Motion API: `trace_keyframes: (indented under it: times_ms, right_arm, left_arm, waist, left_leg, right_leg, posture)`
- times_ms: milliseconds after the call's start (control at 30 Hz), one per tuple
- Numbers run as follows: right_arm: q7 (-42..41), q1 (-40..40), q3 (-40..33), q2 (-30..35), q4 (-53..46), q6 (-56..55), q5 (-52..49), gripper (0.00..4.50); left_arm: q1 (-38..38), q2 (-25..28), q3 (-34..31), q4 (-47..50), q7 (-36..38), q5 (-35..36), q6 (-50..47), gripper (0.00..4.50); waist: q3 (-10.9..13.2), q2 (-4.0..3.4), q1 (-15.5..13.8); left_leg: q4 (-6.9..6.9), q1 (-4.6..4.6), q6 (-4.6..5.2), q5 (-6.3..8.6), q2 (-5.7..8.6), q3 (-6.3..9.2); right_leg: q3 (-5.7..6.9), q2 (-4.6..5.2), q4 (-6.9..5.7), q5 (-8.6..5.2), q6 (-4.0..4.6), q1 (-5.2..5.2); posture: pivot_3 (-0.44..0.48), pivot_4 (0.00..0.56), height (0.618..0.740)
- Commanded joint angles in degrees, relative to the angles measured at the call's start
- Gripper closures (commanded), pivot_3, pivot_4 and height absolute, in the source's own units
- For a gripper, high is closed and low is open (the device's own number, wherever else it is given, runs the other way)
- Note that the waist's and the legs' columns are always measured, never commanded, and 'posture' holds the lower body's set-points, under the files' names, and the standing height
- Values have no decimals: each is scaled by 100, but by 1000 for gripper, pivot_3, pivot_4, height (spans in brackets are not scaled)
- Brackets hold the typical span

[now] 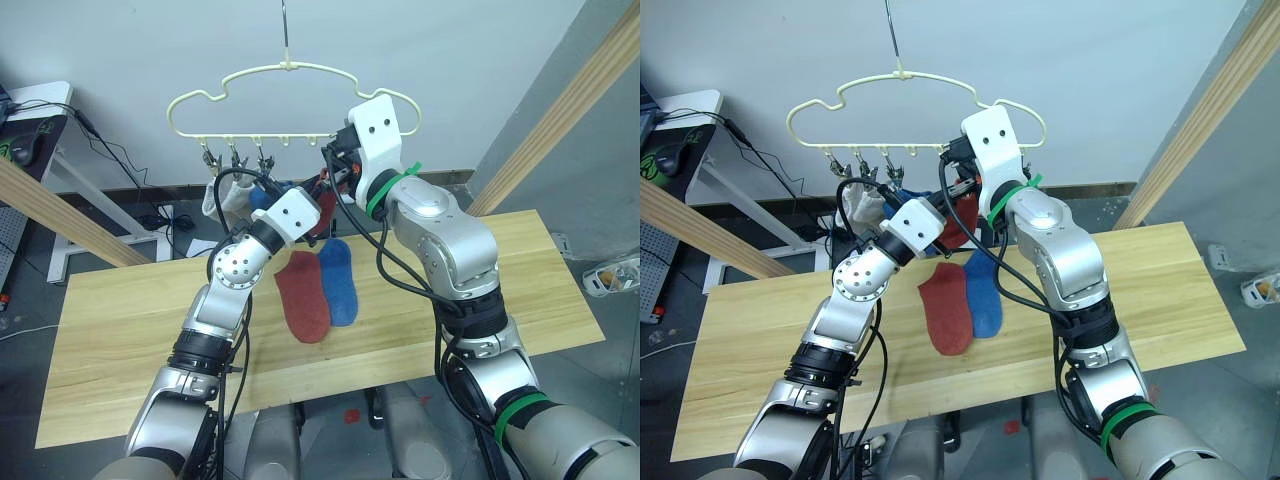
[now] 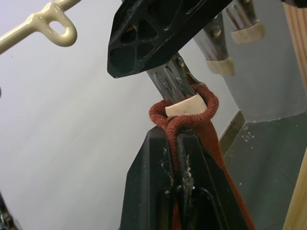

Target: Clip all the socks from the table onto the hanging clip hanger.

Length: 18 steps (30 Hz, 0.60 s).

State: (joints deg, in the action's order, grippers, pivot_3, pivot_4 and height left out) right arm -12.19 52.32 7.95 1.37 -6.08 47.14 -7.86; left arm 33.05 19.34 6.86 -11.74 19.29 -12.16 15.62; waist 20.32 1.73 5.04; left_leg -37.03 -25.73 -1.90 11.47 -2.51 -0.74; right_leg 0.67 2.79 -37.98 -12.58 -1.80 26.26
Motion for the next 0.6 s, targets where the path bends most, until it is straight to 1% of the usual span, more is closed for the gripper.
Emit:
trace_keyframes:
  times_ms: [33, 67, 133, 367, 533, 567, 600]
  right_arm:
    - [13, 2, -7, -37, -204, 3, -22, 3802]
    - [13, -1, -10, -37, -207, 3, -23, 3553]
    - [18, 3, -17, -37, -203, 0, -19, 2752]
    - [-23, 64, -112, -38, -304, 65, -112, 348]
    - [-190, 107, -380, 30, -682, 306, -449, 348]
    - [-246, 102, -413, 54, -770, 362, -539, 348]
    - [-290, 93, -436, 82, -855, 423, -607, 320]
  left_arm:
    - [3, -49, -1, 224, -49, 86, 216, 4500]
    - [-1, -50, -2, 226, -49, 84, 220, 4500]
    - [-8, -46, -17, 213, -52, 81, 237, 4500]
    - [-20, -10, -62, 159, -66, 74, 280, 4500]
    - [-19, 0, -72, 144, -51, 84, 236, 4500]
    - [-42, -5, -75, 160, 72, 209, 172, 4500]
    - [-74, -9, -96, 187, 121, 283, 116, 4252]
  waist:
    - [0, 0, 0]
    - [0, 0, 0]
    - [-1, 1, 0]
    - [-1, 1, 0]
    - [-1, 1, -2]
    - [-1, 1, -2]
    - [-1, 1, -2]
  left_leg:
    - [0, 0, 0, 0, 0, 0]
    - [0, 0, 0, 0, 0, 1]
    - [-1, 0, 0, 0, 0, 2]
    - [-1, 0, 0, 0, 0, 2]
    - [-1, 0, 0, 0, -2, 2]
    - [-2, 0, 0, 0, -2, 2]
    - [-1, 0, 0, 0, -1, 2]
  right_leg:
    - [0, 0, -1, 0, 0, 0]
    - [0, 0, -1, 0, 0, 0]
    - [1, 0, -2, 0, 0, 0]
    - [1, 0, -2, 0, 0, 0]
    - [1, 0, -2, 0, 1, 0]
    - [1, 0, -2, 0, 1, 0]
    - [0, 0, -2, 0, 1, 0]
  posture:
    - [-196, 323, 740]
    - [-196, 323, 740]
    - [-196, 323, 740]
    - [-196, 323, 740]
    - [-196, 324, 740]
    - [-196, 324, 740]
    - [-196, 324, 740]
